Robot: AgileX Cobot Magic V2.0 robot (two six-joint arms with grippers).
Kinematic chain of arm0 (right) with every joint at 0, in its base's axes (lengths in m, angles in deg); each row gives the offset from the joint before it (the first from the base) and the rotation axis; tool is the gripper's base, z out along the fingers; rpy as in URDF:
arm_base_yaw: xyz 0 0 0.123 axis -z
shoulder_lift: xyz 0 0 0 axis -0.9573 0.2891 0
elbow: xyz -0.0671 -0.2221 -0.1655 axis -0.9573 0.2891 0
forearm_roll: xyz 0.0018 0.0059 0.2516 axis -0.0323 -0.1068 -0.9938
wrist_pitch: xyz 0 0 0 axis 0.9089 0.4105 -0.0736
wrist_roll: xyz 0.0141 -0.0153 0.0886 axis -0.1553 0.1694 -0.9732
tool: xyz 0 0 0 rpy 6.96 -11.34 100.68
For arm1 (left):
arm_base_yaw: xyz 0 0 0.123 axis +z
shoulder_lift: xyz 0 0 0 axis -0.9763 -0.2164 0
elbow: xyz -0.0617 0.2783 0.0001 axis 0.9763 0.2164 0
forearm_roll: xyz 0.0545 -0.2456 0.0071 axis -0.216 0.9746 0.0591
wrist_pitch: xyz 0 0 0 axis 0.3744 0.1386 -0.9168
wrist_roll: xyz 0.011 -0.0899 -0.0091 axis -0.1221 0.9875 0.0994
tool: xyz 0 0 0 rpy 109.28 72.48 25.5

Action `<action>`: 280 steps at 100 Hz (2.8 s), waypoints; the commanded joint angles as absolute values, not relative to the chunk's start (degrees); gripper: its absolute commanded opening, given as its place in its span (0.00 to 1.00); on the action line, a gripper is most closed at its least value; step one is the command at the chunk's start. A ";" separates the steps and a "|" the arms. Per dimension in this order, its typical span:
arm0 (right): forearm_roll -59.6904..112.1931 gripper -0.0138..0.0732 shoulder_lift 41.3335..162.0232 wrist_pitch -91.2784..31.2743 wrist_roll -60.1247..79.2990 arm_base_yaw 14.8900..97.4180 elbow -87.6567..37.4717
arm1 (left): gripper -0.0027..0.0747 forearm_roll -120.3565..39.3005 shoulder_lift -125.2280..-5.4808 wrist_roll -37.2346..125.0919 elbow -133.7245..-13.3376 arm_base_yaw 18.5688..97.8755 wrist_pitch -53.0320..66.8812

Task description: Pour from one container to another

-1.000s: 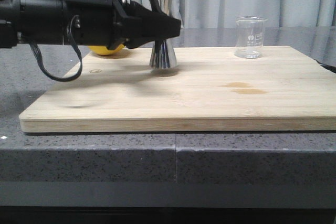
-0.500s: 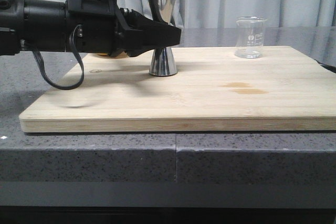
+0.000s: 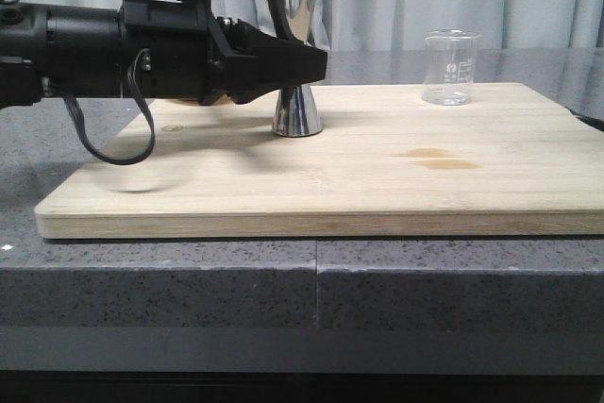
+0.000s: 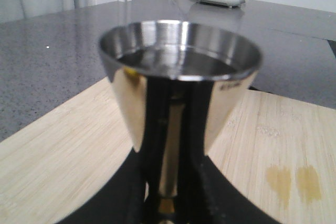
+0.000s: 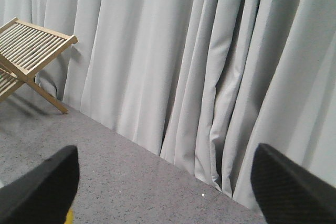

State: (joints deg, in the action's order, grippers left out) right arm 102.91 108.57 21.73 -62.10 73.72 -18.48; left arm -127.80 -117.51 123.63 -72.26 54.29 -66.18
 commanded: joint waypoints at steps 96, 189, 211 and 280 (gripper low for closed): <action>101.01 0.85 107.00 23.79 -62.45 74.12 -19.91 | 0.54 -125.47 -115.36 123.70 -73.56 54.48 -70.00; 101.01 0.85 107.00 23.79 -62.45 74.12 -19.91 | 0.71 -128.84 -113.85 123.92 -73.56 56.69 -69.88; 101.01 0.85 107.00 23.79 -62.45 74.12 -19.91 | 0.71 -131.18 -112.94 126.09 -73.56 58.45 -70.95; 101.01 0.85 107.00 23.79 -62.45 74.12 -19.91 | 0.71 -138.42 -111.63 134.91 -73.56 60.89 -74.45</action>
State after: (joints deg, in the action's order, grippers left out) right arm 102.91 108.57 21.81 -62.24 73.72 -18.48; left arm -139.16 -115.56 133.35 -72.26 60.20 -69.73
